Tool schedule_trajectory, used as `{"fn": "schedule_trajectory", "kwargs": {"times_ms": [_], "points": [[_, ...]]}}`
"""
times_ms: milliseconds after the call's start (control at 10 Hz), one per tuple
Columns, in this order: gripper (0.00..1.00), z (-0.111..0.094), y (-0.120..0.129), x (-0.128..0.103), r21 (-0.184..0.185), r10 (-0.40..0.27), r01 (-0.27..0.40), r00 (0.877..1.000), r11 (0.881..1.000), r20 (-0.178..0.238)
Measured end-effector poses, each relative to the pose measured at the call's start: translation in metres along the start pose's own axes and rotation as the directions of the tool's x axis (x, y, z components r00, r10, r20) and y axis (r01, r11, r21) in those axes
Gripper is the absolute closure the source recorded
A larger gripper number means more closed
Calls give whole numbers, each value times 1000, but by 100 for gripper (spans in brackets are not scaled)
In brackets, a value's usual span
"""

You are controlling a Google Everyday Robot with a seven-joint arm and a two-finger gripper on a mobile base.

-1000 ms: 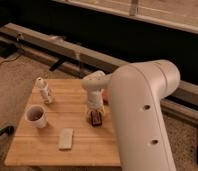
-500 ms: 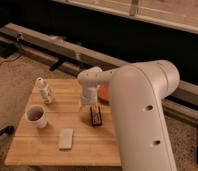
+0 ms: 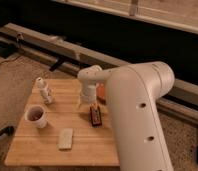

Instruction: Push the eraser across the table

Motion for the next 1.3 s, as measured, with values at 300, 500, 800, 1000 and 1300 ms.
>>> {"fn": "schedule_trajectory", "kwargs": {"times_ms": [300, 500, 800, 1000, 1300], "points": [[31, -2, 13, -24, -6, -20, 20, 999, 1000, 25], [31, -4, 14, -33, -4, -25, 25, 999, 1000, 34], [31, 7, 16, -40, -2, -29, 29, 999, 1000, 28], [31, 14, 12, -41, -2, -23, 23, 999, 1000, 22], [31, 22, 3, -34, 2, -16, 16, 1000, 1000, 4]]}}
